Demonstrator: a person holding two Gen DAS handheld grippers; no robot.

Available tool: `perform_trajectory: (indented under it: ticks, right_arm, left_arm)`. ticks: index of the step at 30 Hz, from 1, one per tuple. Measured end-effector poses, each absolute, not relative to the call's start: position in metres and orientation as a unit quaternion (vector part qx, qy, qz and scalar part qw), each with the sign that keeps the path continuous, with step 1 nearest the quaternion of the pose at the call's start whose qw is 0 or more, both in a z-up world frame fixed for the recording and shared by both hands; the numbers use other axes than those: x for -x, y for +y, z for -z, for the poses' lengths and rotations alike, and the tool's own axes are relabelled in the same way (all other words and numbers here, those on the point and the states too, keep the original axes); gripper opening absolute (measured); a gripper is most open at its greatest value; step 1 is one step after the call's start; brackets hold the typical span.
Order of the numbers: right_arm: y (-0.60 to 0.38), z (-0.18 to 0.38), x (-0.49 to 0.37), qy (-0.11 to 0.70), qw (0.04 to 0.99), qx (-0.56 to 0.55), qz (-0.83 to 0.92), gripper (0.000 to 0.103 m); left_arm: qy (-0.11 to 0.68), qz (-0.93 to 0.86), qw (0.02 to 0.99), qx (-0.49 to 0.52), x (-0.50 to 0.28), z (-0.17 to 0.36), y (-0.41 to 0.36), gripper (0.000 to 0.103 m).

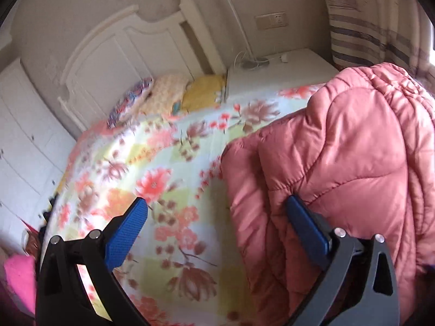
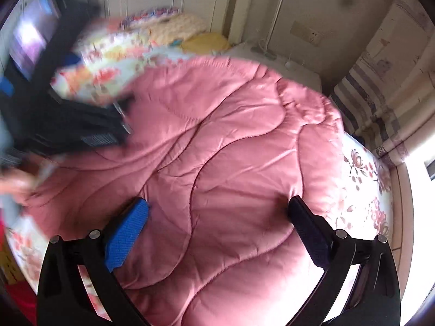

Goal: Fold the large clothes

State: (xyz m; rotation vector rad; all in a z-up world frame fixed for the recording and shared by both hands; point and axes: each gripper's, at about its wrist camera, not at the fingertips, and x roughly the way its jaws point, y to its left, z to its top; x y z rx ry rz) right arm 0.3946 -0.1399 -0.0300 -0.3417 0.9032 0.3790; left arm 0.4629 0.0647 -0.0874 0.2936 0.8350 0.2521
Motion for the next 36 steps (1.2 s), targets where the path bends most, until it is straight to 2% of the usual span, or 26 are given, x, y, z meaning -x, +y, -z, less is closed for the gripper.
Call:
perform_trajectory:
  ticks: [4,7,10,16,27,36]
  right_arm:
    - [-0.153,0.013,-0.393,0.418,0.882,0.14,-0.167,0.099]
    - [-0.146,0.053,-0.407,0.467,0.853,0.155,-0.175,0.099]
    - [-0.14,0.069,-0.408,0.441,0.868,0.167,-0.157,0.099]
    - [-0.146,0.043,-0.39,0.417,0.885,0.15,-0.145,0.099]
    - [-0.164,-0.005,-0.322,0.323,0.931,0.121,-0.121,0.099]
    - [-0.18,-0.004,-0.275,0.308,0.946,0.069,-0.077,0.099]
  left_arm:
    - [0.409,-0.118,0.896,-0.125,-0.461,0.093,0.072,0.101]
    - [0.408,-0.115,0.899,-0.111,-0.461,0.097,0.074,0.101]
    - [0.403,-0.122,0.901,-0.104,-0.462,0.104,0.074,0.101]
    - [0.389,-0.123,0.911,-0.056,-0.452,0.092,0.085,0.101]
    - [0.324,-0.133,0.936,-0.021,-0.384,0.042,0.089,0.101]
    - [0.317,-0.108,0.942,-0.014,-0.316,0.02,0.071,0.101]
